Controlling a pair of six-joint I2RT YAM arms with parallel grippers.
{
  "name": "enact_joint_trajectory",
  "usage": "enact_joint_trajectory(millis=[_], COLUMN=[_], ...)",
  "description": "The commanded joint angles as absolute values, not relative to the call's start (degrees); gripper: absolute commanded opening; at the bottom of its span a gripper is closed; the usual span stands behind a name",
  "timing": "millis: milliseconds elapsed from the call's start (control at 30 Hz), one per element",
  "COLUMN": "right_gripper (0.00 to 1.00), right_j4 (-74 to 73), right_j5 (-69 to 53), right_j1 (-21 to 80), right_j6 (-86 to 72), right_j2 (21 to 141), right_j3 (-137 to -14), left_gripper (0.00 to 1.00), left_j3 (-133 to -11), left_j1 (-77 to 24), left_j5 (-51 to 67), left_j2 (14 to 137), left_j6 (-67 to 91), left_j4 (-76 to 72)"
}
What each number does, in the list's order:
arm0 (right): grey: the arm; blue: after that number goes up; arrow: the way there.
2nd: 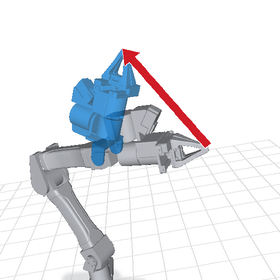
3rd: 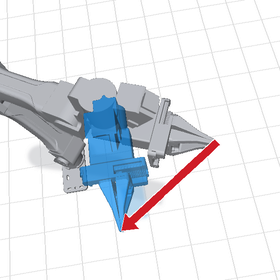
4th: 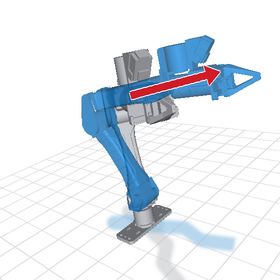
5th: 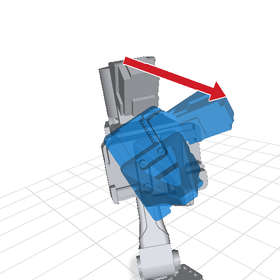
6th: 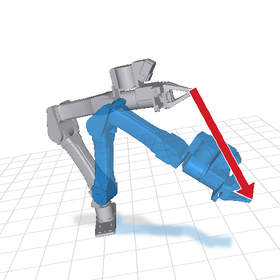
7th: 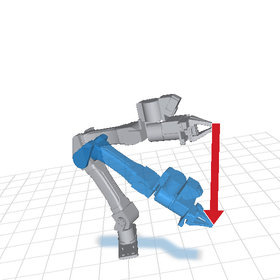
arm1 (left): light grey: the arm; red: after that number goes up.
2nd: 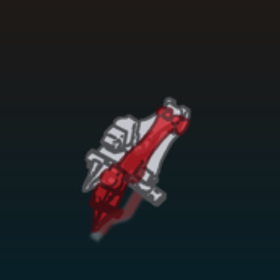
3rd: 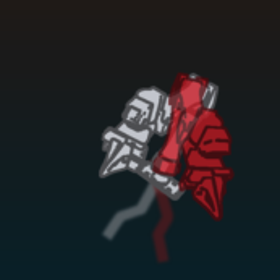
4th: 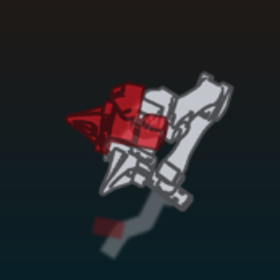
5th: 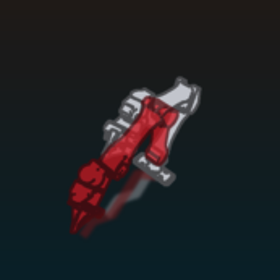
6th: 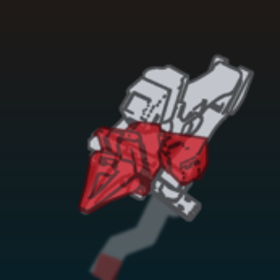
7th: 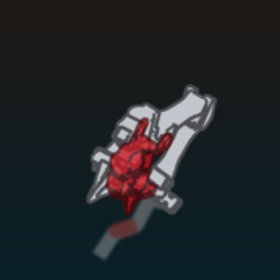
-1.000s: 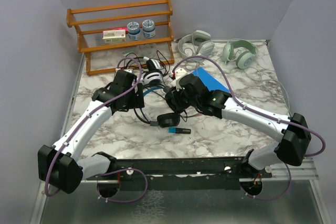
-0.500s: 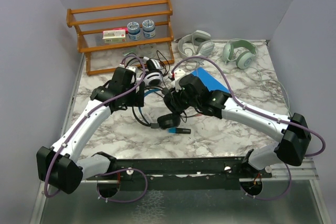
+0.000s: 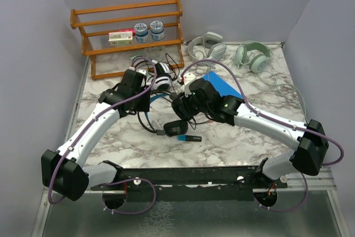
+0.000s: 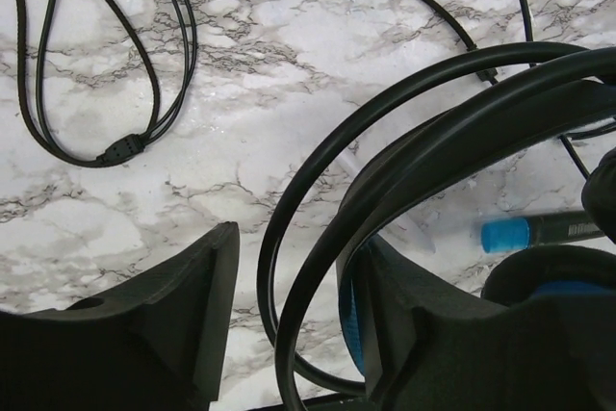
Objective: Wrap the headphones
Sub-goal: Pick up the headphones from the center of the board.
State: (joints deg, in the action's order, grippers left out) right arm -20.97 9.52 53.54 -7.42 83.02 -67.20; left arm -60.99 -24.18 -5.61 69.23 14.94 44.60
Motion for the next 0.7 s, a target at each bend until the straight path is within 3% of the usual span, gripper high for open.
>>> enact_joint_trajectory(millis=[0, 67, 200, 367, 600, 667], right_gripper=[0.41, 0.41, 0.42, 0.42, 0.43, 0.43], right_j4=[-18.78, -19.15, -19.50, -19.19, -19.88, -19.79], right_j5=[7.98, 8.43, 8.66, 8.83, 9.13, 8.93], right_j1=[53.81, 53.78, 53.78, 53.75, 53.79, 53.77], right_j6=[-7.34, -7.38, -7.29, -7.36, -7.47, -7.54], right_j2=[81.63, 81.79, 82.00, 81.66, 82.21, 82.15], right_j3=[-68.08, -68.48, -68.52, -68.20, -68.73, -68.64], left_gripper=[0.61, 0.73, 0.83, 0.79, 0.72, 0.66], left_j3=[-62.75, -62.67, -62.45, -61.73, -62.02, -62.14], left_j1=[-24.34, -24.51, -25.06, -25.72, -29.72, -30.32], left_j5=[-7.08, -5.62, -3.19, -4.90, -17.28, -19.25], left_j2=[69.68, 69.72, 69.78, 70.43, 71.33, 71.55], left_j6=[13.68, 13.54, 13.36, 13.51, 15.03, 15.20], left_j4=[44.08, 44.16, 44.17, 44.17, 46.15, 46.67])
